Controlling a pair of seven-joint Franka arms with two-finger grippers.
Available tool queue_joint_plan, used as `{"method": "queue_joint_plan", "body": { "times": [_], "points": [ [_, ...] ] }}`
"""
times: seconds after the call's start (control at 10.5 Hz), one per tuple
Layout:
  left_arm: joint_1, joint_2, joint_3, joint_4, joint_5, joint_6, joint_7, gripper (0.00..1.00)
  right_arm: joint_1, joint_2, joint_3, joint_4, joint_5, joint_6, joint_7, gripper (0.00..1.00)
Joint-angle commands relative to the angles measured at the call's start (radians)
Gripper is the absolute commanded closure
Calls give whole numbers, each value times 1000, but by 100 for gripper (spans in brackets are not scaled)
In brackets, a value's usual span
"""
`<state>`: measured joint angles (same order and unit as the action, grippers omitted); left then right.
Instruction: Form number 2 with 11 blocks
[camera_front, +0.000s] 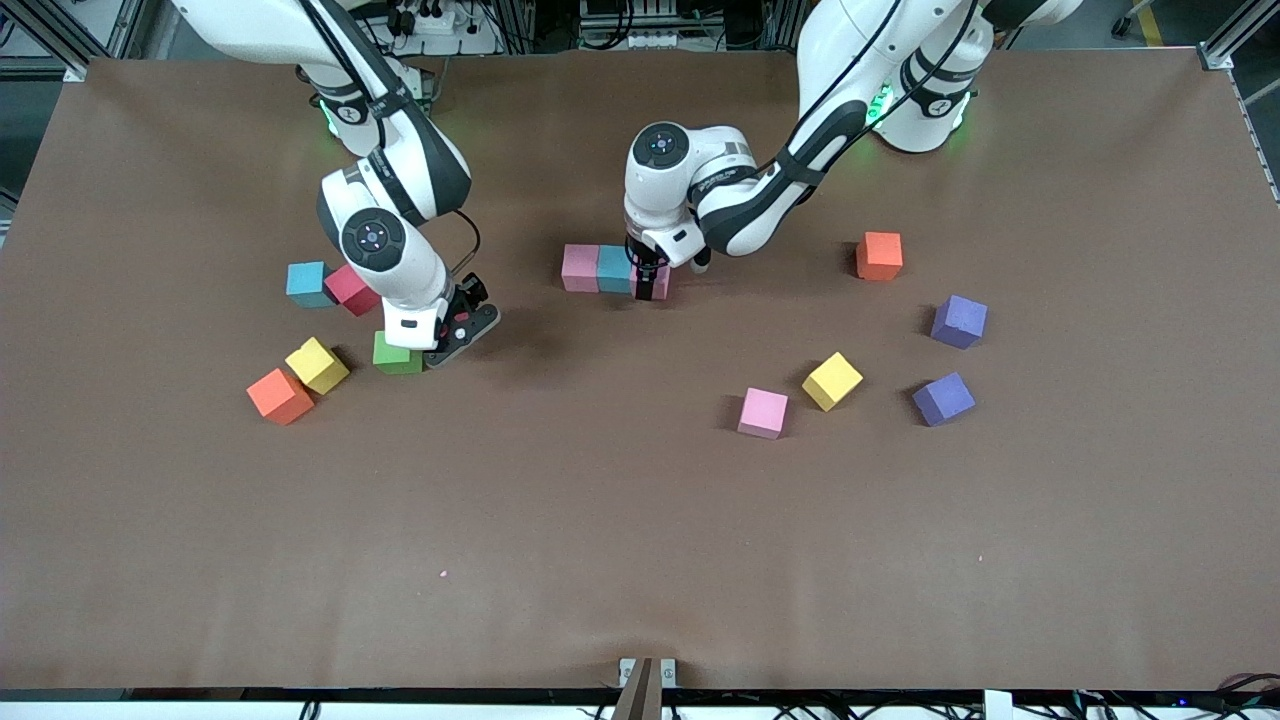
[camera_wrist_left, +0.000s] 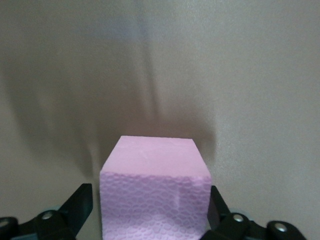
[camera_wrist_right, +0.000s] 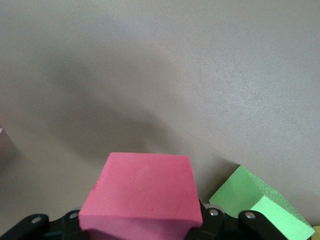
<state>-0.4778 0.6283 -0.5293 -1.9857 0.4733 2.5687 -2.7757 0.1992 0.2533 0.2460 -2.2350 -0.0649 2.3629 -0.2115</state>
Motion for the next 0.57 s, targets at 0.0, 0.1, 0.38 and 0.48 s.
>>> {"method": "queue_joint_plan", "body": {
  "times": [0.0, 0.1, 0.38, 0.48],
  "points": [
    [-13, -53, -9, 2, 42, -43, -194, 0, 41, 55, 16, 105, 3, -10, 83, 72],
    [4, -70, -47, 2, 42, -71, -194, 0, 72, 79, 16, 142, 4, -10, 168, 72],
    [109, -101, -170, 11, 42, -172, -185, 0, 115, 106, 25, 186, 4, -8, 358, 72],
    [167, -102, -220, 13, 42, -205, -173, 0, 114, 112, 29, 195, 4, -8, 380, 72]
  ]
}}
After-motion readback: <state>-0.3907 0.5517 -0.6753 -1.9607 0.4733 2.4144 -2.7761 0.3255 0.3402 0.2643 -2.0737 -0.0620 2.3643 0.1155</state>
